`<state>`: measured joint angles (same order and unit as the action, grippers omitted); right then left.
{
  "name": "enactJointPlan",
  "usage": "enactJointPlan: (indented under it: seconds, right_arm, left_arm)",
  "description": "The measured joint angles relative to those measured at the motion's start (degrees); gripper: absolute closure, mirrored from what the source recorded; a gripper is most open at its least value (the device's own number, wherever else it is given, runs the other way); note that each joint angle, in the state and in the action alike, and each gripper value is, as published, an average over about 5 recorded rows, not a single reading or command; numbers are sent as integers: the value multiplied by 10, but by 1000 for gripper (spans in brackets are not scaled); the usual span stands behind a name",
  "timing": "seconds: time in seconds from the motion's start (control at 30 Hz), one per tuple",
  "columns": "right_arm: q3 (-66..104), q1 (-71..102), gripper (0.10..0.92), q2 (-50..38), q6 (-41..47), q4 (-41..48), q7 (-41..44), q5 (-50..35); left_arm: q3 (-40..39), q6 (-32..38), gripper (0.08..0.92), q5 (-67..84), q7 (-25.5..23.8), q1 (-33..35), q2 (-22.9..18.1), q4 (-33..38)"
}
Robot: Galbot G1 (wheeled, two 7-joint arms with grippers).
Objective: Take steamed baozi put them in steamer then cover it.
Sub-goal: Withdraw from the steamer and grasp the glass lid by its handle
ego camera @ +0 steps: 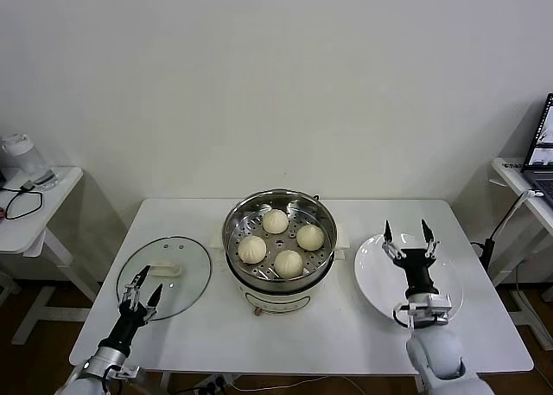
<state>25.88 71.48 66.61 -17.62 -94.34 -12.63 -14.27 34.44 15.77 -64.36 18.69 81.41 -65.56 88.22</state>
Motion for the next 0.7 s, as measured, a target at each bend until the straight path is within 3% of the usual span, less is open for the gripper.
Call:
enactJointPlan:
  seconds: [0.7]
  right_arm:
    - [19, 46, 203, 50, -11, 7, 8, 40]
  left_arm:
    - [-14, -5, 177, -106, 43, -97, -12, -107]
